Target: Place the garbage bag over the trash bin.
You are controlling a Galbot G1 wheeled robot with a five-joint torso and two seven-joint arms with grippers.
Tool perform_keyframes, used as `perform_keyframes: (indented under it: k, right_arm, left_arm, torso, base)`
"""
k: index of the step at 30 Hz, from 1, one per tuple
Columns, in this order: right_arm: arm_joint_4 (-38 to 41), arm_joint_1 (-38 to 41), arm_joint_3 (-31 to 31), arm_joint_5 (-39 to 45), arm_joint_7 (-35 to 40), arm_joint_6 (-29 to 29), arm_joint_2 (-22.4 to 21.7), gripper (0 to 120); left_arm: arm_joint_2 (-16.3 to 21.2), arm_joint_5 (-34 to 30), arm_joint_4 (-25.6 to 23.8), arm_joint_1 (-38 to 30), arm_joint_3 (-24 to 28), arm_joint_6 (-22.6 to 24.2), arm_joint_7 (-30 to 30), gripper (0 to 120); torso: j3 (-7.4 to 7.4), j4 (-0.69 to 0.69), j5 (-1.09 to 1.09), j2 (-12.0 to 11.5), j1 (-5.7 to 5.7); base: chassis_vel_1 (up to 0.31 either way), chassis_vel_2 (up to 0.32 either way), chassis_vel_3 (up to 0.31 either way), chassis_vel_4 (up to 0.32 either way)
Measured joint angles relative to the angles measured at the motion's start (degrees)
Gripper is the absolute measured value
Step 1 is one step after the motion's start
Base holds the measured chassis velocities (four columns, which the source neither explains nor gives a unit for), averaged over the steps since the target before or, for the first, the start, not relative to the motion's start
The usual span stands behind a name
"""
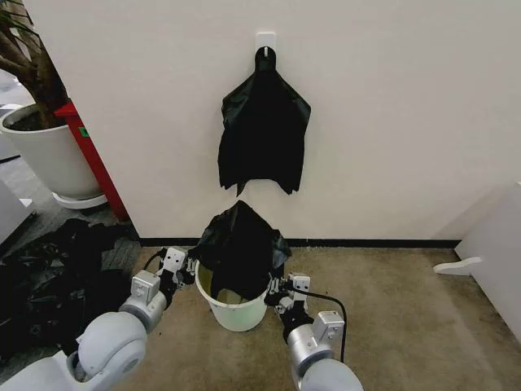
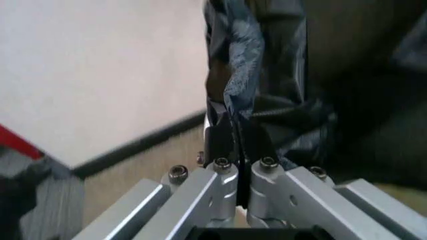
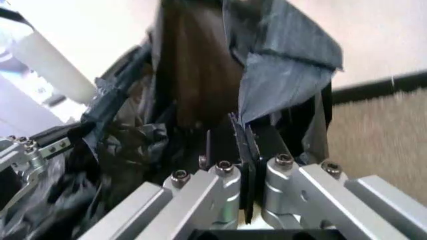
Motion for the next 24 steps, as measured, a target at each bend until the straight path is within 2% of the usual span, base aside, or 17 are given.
perform_keyframes:
  k: [1,4,11,24]
  right_arm:
    - [0.4,0.2,0.0,0.8,0.7,-0.9,-0.1,0]
    - [1.1,1.3,0.1,3.6,3.2,-4.7,-0.7,0]
    - [-0.3,3.0,0.4,5.1,4.9,-9.7,-1.2,0]
    - [-4.1,3.1,-2.8,3.9,8.0,-15.6,-2.1,0]
  left_arm:
    - [0.5,-0.7,-0.4,0.0,0.0,0.9,-0.3,0]
    - [3.3,-6.6,-2.0,-1.6,0.3,7.8,-3.2,0]
    - [4.3,-12.4,-0.1,-4.1,0.5,13.7,-7.9,0]
    - [1.1,-11.2,2.6,-2.9,2.3,14.9,-9.9,0]
  torso:
    - [0.00,0.00,0.00,0.0,0.00]
    - [0.01,0.00,0.00,0.0,0.00]
    - [0.01,0.00,0.00,0.0,0.00]
    - [0.01,0.00,-0.01,0.0,0.00]
  base:
    - [0.000,0.000,0.000,0.000]
    - [0.000,0.000,0.000,0.000]
    - [0.000,0.000,0.000,0.000]
    - [0.000,0.000,0.000,0.000]
